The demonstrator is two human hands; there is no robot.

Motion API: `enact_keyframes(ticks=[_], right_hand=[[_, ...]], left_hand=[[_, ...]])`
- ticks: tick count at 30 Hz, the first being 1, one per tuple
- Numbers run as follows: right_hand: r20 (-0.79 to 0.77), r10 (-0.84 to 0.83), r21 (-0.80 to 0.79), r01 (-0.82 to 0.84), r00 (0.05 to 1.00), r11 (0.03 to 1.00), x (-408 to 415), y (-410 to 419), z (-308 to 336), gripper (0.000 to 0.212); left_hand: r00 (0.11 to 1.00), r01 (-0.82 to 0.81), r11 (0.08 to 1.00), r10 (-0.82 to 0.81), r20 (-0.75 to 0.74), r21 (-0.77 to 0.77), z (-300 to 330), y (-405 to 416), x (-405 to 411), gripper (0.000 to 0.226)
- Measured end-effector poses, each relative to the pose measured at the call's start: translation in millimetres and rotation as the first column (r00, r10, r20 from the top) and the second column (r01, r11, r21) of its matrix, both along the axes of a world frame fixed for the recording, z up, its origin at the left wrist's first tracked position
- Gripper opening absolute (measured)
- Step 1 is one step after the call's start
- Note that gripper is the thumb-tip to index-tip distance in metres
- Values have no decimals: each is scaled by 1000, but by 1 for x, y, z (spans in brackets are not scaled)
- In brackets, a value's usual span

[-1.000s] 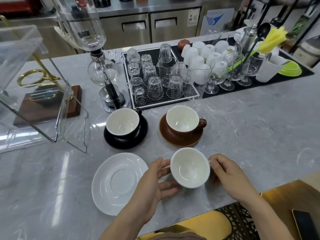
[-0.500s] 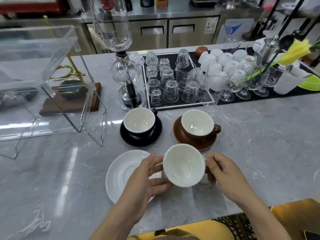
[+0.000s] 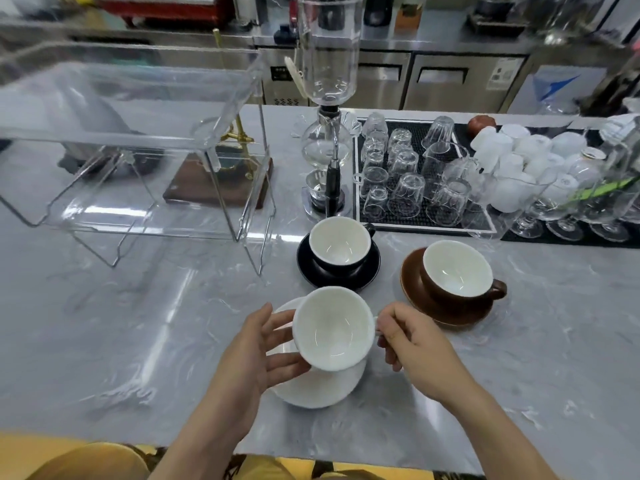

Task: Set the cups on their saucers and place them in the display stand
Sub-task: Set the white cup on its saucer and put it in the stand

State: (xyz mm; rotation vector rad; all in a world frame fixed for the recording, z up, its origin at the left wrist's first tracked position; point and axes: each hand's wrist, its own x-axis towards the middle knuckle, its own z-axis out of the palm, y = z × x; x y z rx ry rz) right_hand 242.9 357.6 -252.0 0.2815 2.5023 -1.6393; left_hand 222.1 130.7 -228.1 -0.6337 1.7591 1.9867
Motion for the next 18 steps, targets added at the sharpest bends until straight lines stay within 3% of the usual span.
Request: enact_keyframes(ticks=[5,18], right_hand=[[2,91,64,-91,996,994,-10,-15,-7,25],[50,114,98,-118,992,988,-13,-21,-15,24]], left_hand=[[998,-55,998,54,-12,-37,-5,-14,1,43],[999,-52,993,53,6,-102,-12,-19,-2,38]])
